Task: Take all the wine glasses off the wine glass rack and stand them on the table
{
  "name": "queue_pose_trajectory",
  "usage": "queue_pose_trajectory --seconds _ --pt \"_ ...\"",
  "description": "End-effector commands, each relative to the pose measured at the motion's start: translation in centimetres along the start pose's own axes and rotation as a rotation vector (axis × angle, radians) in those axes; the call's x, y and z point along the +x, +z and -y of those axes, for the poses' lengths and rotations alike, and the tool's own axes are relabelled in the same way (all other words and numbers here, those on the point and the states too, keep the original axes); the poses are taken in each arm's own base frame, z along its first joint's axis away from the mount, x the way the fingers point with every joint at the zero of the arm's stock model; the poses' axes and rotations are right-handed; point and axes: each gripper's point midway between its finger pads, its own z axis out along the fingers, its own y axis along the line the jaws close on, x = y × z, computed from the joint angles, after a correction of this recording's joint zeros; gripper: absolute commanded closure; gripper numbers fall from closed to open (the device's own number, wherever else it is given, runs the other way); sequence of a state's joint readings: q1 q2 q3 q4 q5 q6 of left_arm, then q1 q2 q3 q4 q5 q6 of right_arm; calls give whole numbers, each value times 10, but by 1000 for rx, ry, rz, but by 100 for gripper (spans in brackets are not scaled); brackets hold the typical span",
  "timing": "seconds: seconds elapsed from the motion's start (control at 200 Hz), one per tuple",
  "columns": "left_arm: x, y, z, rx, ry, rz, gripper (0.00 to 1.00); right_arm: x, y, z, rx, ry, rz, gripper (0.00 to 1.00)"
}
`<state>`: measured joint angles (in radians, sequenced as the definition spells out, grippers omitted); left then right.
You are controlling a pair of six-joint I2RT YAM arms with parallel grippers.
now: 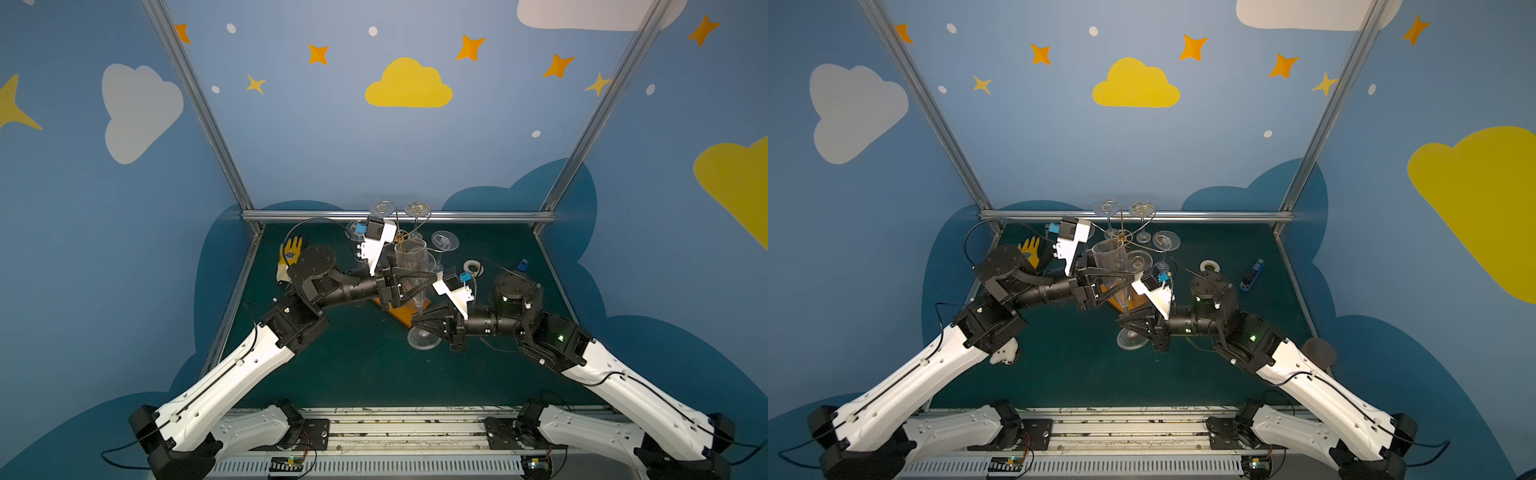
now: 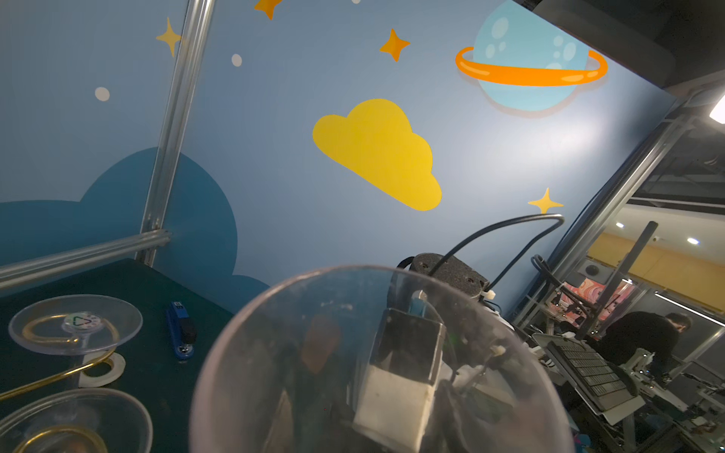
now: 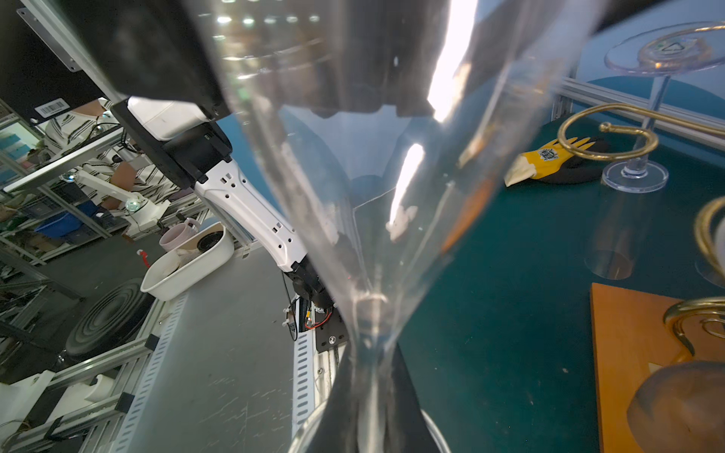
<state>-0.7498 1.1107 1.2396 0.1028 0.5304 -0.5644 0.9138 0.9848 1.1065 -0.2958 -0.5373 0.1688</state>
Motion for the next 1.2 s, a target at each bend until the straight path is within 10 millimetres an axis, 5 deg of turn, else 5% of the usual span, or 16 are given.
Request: queue_pose_trajectory --seconds 0.0,0.22,0.3,0.395,0.931,1.196 --pt "-10 -5 12 31 15 35 54 -8 -1 -2 1 -33 38 100" --pt "-10 -7 12 25 18 41 60 -2 2 -3 2 -16 27 100" --pt "-11 -11 13 14 28 53 60 -1 0 2 38 -12 28 45" --pt "-10 -20 11 -25 57 68 59 -3 -5 6 83 -16 41 26" --pt "16 -127 -31 -531 302 137 59 -19 -71 9 311 -139 147 20" --pt "16 -177 -63 -796 452 276 60 2 -102 26 460 -106 211 20"
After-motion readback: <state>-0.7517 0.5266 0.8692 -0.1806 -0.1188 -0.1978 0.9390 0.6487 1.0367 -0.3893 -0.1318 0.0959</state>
